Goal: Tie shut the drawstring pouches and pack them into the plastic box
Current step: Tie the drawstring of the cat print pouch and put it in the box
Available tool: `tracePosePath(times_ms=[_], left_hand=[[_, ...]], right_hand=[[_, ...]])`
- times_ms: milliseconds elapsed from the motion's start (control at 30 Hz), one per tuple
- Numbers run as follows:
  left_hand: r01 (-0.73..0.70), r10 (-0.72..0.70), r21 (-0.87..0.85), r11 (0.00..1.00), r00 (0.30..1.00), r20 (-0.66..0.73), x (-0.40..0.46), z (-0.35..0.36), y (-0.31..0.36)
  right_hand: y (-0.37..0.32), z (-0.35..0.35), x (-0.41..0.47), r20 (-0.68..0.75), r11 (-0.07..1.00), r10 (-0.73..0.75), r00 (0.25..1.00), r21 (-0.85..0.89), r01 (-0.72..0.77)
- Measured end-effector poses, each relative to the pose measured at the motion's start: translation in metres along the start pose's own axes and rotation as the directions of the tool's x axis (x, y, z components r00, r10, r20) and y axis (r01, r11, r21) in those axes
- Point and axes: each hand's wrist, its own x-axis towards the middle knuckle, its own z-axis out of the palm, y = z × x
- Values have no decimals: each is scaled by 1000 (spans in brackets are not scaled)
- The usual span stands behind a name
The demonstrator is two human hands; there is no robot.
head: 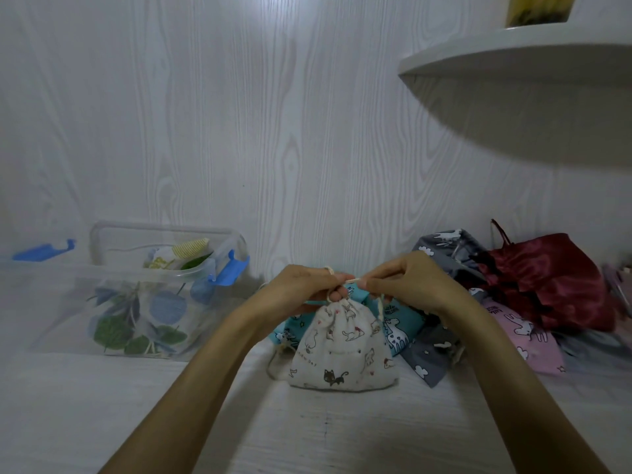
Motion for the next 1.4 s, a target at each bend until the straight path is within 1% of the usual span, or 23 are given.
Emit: tracePosePath(times_ms=[67,100,200,267,333,433,567,600,700,800,967,1033,1100,1200,1300,1400], left_hand=[[16,-16,-49,999,1000,-1,1,0,-1],[36,-37,-90,995,999,-3,1,1,-1],[100,-103,-179,979,995,-3,2,1,-1],[114,-119,-233,966,993,-8,2,1,0],[115,-124,-265,957,992,-17,0,2,1],[94,-102,-252,963,995,-17,-2,3,2],[47,-48,-215,976,999,0,-3,1,2],[29,-27,-201,979,1000,12,-4,2,1],[-37,41,-146,989,999,25,-5,5,1],[-76,74,-116,990,997,-20,-6,6,1],[-115,110,-105,988,993,-52,-5,6,0],[-143,133,-112,983,987,-95,-5,8,0],[-190,174,-92,977,972,-159,-6,11,0],[-291,278,-16,957,928,-247,-8,18,0],[-371,375,69,926,885,-276,-6,22,-1],[-386,458,258,886,818,-348,-4,26,-3]], right_hand=[[-3,-7,-2,-24,999,-30,999,-17,29],[-5,-10,-4,-8,999,-35,999,-35,35],[-11,-17,-11,114,994,-51,992,-88,62],[-15,-17,-13,197,986,-74,978,-132,101],[-19,-17,-16,243,978,-85,966,-163,127],[-22,-20,-20,276,975,-56,960,-191,112],[-15,-25,-15,153,976,-19,988,-211,51],[-14,-24,-14,162,973,-23,987,-222,59],[-12,-12,-10,299,974,-10,954,-212,76],[-11,-4,-8,334,990,5,943,-138,43],[-6,-1,-6,292,998,-13,956,-48,29],[-8,2,-4,250,1000,-8,968,7,6],[-9,5,-2,211,999,34,977,29,-41],[-10,7,-1,124,994,104,987,22,-108],[-10,6,-1,60,991,128,990,31,-130],[-12,4,-2,34,992,123,992,6,-123]])
